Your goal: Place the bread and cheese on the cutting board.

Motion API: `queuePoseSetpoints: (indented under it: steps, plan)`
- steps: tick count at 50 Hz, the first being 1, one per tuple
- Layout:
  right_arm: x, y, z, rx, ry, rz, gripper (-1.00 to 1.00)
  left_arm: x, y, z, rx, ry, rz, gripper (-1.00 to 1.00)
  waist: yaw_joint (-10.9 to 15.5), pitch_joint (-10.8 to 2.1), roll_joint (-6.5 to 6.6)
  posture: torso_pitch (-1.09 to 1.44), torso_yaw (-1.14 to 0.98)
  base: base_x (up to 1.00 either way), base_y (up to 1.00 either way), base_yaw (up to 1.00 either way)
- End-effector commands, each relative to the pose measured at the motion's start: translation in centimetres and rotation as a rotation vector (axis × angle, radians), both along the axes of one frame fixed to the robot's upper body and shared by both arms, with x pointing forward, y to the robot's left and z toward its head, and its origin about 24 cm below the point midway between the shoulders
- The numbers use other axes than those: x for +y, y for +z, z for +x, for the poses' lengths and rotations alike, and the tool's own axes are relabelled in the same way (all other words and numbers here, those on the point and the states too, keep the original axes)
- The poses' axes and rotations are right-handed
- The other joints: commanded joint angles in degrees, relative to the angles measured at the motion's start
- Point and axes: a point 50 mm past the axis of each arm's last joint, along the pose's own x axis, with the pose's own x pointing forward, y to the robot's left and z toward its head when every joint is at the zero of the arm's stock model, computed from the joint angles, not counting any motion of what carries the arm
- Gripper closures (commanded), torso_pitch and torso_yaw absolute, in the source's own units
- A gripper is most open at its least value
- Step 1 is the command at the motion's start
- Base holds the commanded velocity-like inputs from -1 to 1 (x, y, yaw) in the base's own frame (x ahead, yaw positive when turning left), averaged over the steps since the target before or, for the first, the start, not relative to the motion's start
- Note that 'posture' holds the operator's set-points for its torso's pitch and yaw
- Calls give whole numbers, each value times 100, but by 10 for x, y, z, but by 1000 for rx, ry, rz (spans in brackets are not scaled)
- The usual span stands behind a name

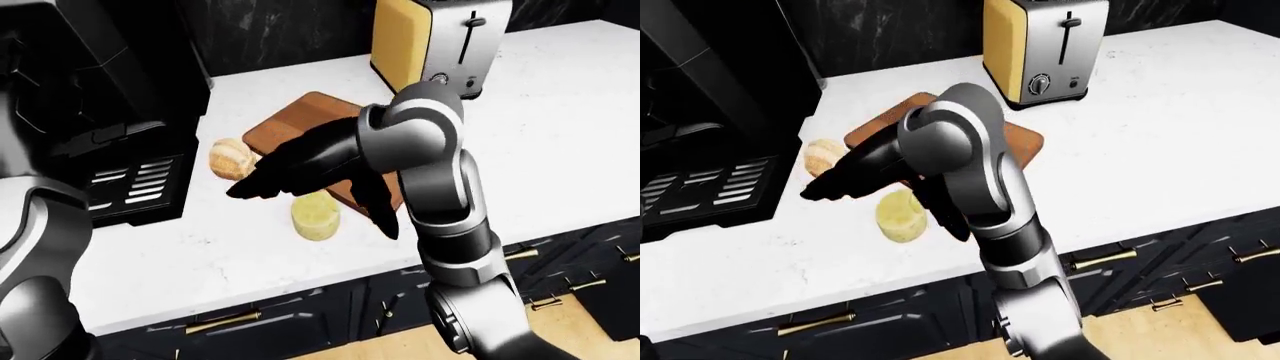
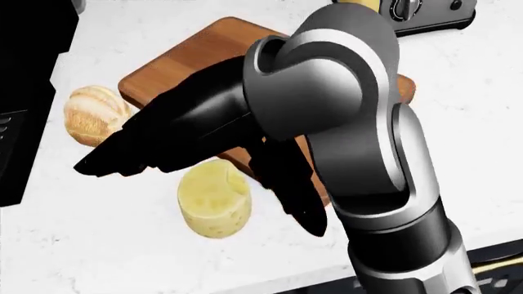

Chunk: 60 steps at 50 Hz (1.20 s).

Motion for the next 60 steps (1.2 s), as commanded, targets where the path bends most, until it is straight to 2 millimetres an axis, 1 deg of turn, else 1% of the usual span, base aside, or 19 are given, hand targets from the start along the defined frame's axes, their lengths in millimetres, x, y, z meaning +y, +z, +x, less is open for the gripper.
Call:
queuePoseSetpoints:
  steps: [1, 5, 8, 14, 23, 32, 38, 44, 53, 54, 56, 57, 59, 60]
  plan:
    - [-1, 11, -2, -29, -29, 19, -100, -4, 11, -2, -50, -37, 19, -100, -35, -124, 36, 0, 0, 0, 0, 0]
    - [-3, 7, 2, -15, -48, -13, -100, -4, 10, -1, -47, -35, 18, -100, -30, -127, 39, 0, 0, 0, 0, 0]
    - [0, 10, 5, -27, -39, -16, -100, -3, 10, -1, -47, -36, 19, -100, -36, -127, 46, 0, 0, 0, 0, 0]
    - [4, 10, 4, -29, -26, -27, -100, -3, 8, -1, -46, -35, 19, -100, -43, -127, 60, 0, 0, 0, 0, 0]
    - [6, 0, 3, -25, -21, -53, -100, -3, 7, -2, -44, -35, 18, -100, -47, -135, 59, 0, 0, 0, 0, 0]
    - [19, -3, 5, -40, 16, -50, -100, -2, 7, -2, -44, -34, 17, -100, -58, -142, 90, 0, 0, 0, 0, 0]
    - [22, -10, 6, -39, 30, -77, -100, -2, 6, -2, -43, -35, 16, -100, -61, -143, 97, 0, 0, 0, 0, 0]
    - [25, -10, 10, -35, 35, -98, -100, -1, 6, -2, -42, -34, 16, -100, -71, -151, 105, 0, 0, 0, 0, 0]
    - [31, -6, 11, -43, 47, -82, -100, -2, 5, -3, -41, -36, 14, -100, -74, -152, 114, 0, 0, 0, 0, 0]
    - [32, -6, 11, -42, 48, -81, -87, -2, 5, -3, -41, -36, 14, -100, -74, -152, 115, 0, 0, 0, 0, 0]
    - [33, -7, 10, -42, 52, -79, -76, -2, 5, -3, -41, -36, 14, -100, -73, -152, 115, 0, 0, 0, 0, 0]
    - [33, -7, 10, -43, 53, -79, -64, -2, 5, -3, -40, -36, 14, -100, -74, -151, 115, 0, 0, 0, 0, 0]
    - [33, -8, 9, -43, 56, -78, -57, -1, 5, -3, -40, -35, 14, -100, -73, -151, 115, 0, 0, 0, 0, 0]
    - [33, -8, 10, -43, 56, -79, -58, -2, 5, -3, -40, -35, 15, -100, -74, -150, 115, 0, 0, 0, 0, 0]
